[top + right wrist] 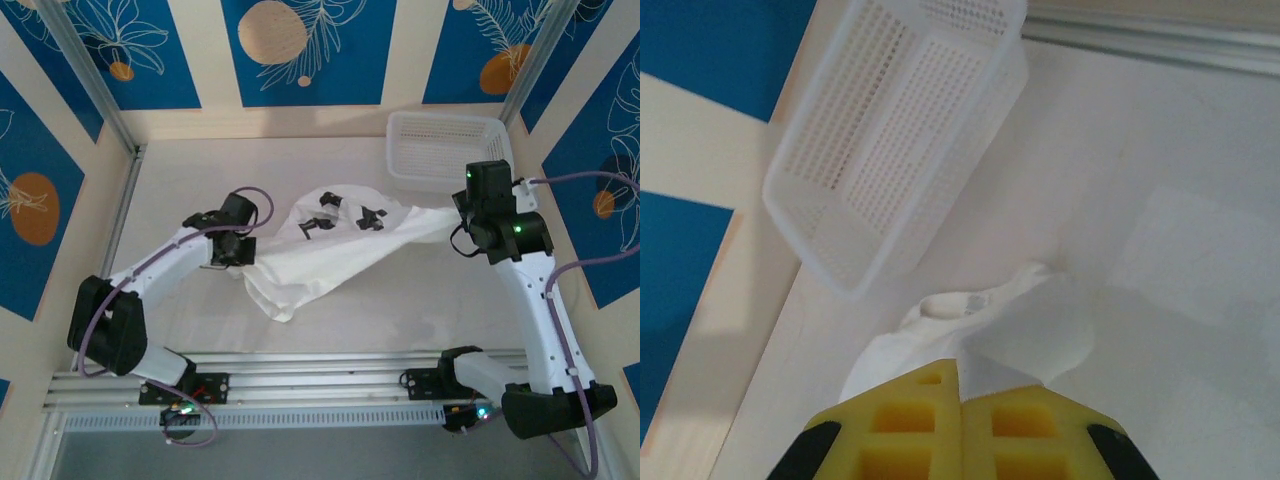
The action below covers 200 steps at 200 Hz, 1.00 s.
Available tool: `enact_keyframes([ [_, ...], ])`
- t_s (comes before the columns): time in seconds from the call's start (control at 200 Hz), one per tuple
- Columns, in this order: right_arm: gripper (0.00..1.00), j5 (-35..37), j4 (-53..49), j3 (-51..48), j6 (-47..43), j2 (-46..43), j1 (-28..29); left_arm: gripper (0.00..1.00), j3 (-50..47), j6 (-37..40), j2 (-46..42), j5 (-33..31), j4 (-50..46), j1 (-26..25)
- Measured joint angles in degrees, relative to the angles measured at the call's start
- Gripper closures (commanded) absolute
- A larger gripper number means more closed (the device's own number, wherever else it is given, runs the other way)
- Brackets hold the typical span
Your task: Fold the inside-out t-shirt
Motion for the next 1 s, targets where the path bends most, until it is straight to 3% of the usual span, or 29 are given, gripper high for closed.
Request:
enact_keyframes([
  [0.195,1.00,-1.62,-0.09,-0.55,-0.09,0.00,-0.22,1.00,-6.14,-0.92,0.39,17.33,9.29,1.92],
  [0.305,1.00,-1.64,-0.96,-0.28,-0.92,-0.02,-2.71,1.00,-9.18,-2.34,-0.48,23.23,12.74,7.48],
  [0.43,1.00,-3.02,-2.10,2.05,-2.54,-0.44,-9.60,1.00,-11.65,-4.81,-3.85,29.73,16.74,14.10],
  [0.515,1.00,-3.87,-2.62,4.90,-3.26,-1.33,-13.09,0.95,-11.67,-5.99,-5.99,32.87,19.52,15.67],
  [0.6,1.00,-4.46,-2.75,7.63,-3.87,-2.73,-14.97,0.83,-11.61,-6.84,-6.95,35.34,21.81,15.72],
  [0.755,1.00,-4.85,-2.56,11.19,-5.20,-5.05,-16.13,0.61,-11.56,-6.01,-6.88,32.72,21.22,15.54],
  [0.91,1.00,-8.76,-1.66,9.42,-5.16,-6.73,-15.39,0.55,-10.97,-4.74,-6.86,23.67,16.98,12.07],
  [1.0,1.00,-10.71,-1.16,6.27,-4.96,-6.75,-14.34,0.54,-9.27,-4.85,-6.21,18.82,14.64,6.01],
])
